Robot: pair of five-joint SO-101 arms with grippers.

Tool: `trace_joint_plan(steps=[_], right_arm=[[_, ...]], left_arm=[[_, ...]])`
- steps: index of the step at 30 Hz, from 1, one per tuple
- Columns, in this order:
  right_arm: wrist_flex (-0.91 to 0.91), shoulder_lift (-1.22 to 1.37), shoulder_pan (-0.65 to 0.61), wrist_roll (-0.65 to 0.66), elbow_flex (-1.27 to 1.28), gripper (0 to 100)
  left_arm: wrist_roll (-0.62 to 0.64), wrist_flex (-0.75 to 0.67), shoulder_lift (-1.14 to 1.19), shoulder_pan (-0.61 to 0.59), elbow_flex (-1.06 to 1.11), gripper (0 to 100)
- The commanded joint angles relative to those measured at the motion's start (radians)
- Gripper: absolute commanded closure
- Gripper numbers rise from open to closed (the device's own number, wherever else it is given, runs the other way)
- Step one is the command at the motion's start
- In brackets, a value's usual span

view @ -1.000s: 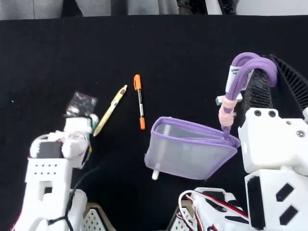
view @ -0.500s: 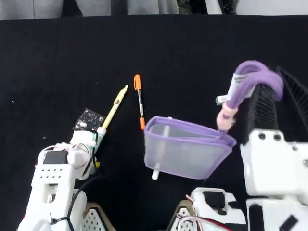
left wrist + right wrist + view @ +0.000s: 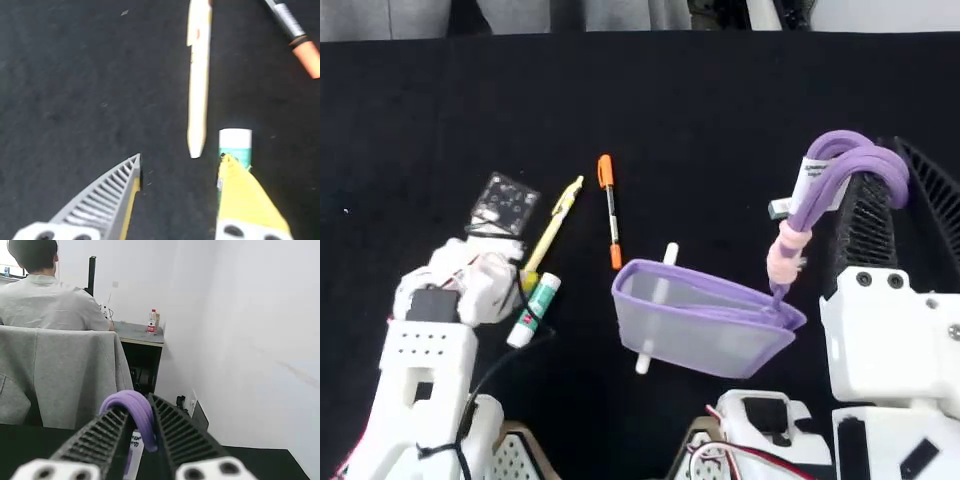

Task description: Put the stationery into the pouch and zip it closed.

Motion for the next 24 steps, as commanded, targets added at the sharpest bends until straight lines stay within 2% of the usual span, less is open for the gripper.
trace_joint_plan(steps=[1,4,11,15,20,24], right_arm=[[0.0,0.027,0.0,-0.003,-0.018,98.8],[0.0,0.027,0.0,-0.003,-0.018,98.8],[0.0,0.027,0.0,-0.003,-0.018,98.8],[0.0,0.027,0.0,-0.003,-0.018,98.8],[-0.005,0.027,0.0,-0.003,-0.018,98.8],[-0.005,0.027,0.0,-0.003,-0.016,98.8]], left_arm=[[0.064,-0.08,0.166,0.107,-0.044,75],[0.114,-0.147,0.358,0.136,-0.117,75],[0.186,-0.144,0.821,0.143,-0.381,75],[0.201,-0.038,0.858,0.145,-0.469,75],[0.203,-0.038,0.855,0.183,-0.449,76],[0.201,-0.037,0.853,0.18,-0.449,84]])
